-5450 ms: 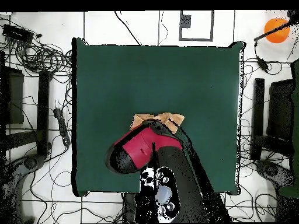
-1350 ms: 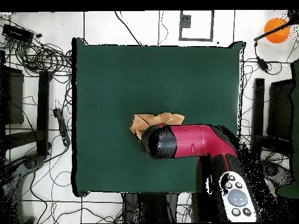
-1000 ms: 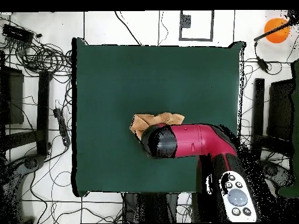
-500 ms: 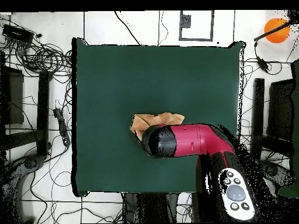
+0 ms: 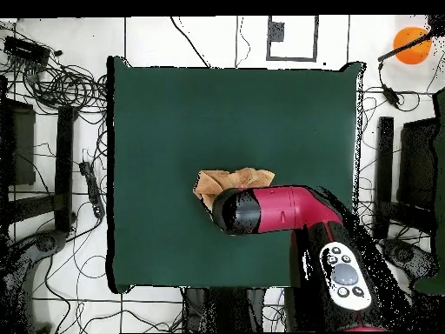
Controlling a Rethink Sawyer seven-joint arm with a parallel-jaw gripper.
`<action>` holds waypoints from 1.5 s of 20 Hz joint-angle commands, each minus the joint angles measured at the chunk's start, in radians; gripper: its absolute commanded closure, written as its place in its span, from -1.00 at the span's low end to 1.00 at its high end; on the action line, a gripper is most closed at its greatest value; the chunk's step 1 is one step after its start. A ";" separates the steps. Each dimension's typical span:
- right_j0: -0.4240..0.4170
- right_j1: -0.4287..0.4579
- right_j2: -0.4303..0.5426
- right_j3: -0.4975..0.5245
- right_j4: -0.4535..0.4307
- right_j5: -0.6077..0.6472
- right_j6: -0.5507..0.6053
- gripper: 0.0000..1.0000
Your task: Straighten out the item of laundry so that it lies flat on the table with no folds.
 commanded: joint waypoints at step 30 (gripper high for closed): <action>0.060 0.051 -0.004 -0.033 -0.008 0.007 0.069 -1.00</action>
